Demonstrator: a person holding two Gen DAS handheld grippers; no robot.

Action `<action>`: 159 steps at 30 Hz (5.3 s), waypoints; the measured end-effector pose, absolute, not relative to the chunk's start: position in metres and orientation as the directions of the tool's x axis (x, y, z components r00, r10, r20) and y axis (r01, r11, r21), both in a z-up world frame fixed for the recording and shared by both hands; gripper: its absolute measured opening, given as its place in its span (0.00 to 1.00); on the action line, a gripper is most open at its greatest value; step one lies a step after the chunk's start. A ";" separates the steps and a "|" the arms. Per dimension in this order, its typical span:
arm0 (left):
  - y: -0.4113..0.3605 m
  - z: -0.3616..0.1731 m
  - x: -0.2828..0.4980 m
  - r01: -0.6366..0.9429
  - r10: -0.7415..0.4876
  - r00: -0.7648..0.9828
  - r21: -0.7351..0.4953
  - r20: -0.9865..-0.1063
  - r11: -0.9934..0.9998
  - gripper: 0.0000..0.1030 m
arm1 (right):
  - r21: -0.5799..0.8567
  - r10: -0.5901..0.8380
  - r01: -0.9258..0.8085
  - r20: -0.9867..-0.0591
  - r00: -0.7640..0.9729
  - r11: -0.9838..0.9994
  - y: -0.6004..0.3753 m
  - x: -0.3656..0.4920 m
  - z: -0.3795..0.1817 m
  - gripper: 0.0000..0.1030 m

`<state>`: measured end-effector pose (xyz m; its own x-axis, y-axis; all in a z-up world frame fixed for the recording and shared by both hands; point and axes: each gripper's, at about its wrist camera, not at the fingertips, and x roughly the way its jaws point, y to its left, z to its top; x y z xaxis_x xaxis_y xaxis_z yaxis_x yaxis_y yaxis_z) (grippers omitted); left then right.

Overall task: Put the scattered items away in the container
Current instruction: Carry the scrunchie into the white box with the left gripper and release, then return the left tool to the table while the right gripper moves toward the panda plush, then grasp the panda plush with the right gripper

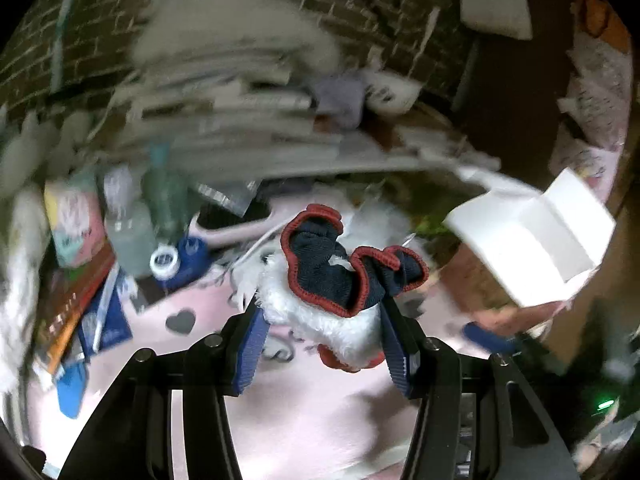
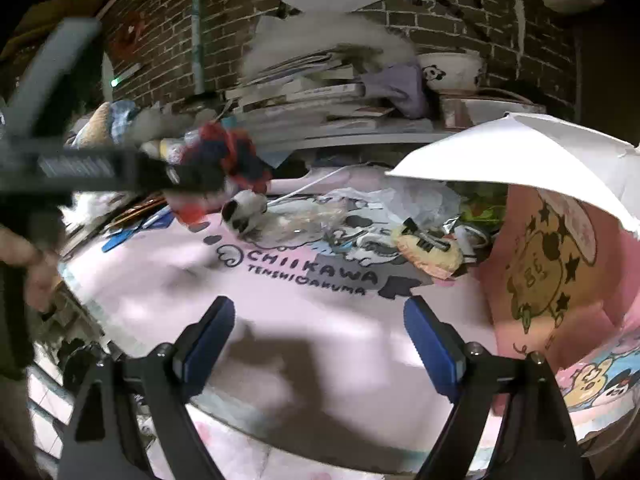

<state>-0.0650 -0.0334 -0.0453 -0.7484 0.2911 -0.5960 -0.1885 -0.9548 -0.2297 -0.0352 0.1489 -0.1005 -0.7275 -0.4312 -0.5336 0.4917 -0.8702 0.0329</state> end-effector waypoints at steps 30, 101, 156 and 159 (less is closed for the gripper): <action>0.199 0.032 -0.121 -0.700 0.514 -0.434 -0.082 -0.740 -0.710 0.46 | 0.092 -0.402 0.426 -0.551 -0.731 -0.900 0.158 -0.048 -0.113 0.83; -0.071 -0.053 -0.007 -0.084 0.203 -0.766 -0.218 -0.610 -0.972 1.00 | -0.039 -0.418 0.553 -0.610 -0.673 -0.832 0.088 -0.058 -0.111 0.83; -0.092 -0.103 -0.001 -0.014 0.161 -0.696 -0.211 -0.700 -0.977 1.00 | -0.012 -0.478 0.655 -0.674 -0.563 -0.755 0.025 -0.103 -0.067 0.34; -0.089 -0.104 -0.004 -0.020 0.168 -0.692 -0.214 -0.702 -0.977 1.00 | -0.008 -0.503 0.669 -0.653 -0.567 -0.744 0.031 -0.092 -0.048 0.34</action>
